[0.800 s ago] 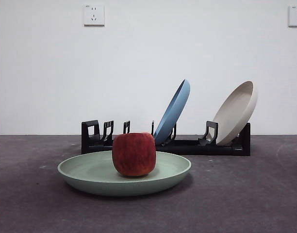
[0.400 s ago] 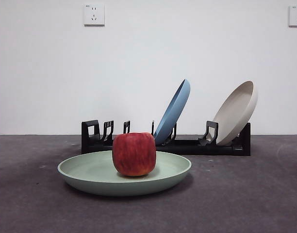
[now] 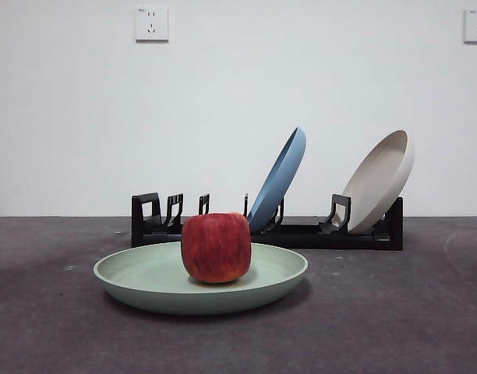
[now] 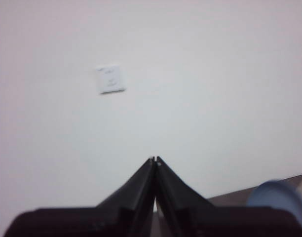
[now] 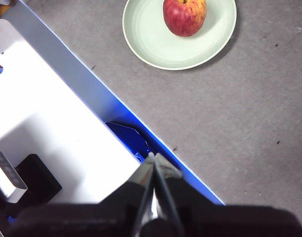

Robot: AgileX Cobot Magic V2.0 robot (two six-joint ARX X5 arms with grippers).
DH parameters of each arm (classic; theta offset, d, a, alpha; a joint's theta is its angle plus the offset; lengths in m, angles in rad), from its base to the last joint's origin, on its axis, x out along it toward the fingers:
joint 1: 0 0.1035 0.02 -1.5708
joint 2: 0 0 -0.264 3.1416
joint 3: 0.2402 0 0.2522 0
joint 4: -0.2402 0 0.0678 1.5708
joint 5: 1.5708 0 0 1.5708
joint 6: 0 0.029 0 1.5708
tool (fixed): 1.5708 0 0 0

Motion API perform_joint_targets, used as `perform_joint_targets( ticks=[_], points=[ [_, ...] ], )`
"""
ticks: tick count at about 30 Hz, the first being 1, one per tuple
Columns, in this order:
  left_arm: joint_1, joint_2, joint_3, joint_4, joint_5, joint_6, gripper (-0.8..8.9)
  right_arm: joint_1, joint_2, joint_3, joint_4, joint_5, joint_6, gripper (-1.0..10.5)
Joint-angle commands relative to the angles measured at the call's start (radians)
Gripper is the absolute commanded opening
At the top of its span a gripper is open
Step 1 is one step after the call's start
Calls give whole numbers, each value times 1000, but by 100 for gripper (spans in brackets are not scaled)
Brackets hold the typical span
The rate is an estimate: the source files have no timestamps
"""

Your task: Take the green plate from the plate rack,put the plate on the table,take the apple from the table,put the apple in the plate

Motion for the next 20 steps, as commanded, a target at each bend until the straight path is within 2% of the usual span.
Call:
perform_joint_targets(
  ticks=[1,11,16,20],
  points=[
    [53,-71,-157,34,5,12,-3,1,-1,0,-13,1,9,1],
    [140,-306,-486,29,7,-21,-3,1,-1,0,-13,1,9,1],
    [153,-387,-567,-11,9,-57,-3,1,-1,0,-13,1,9,1],
    [156,-385,-594,-72,9,-80,-3,1,-1,0,-13,0,9,1]
  ],
)
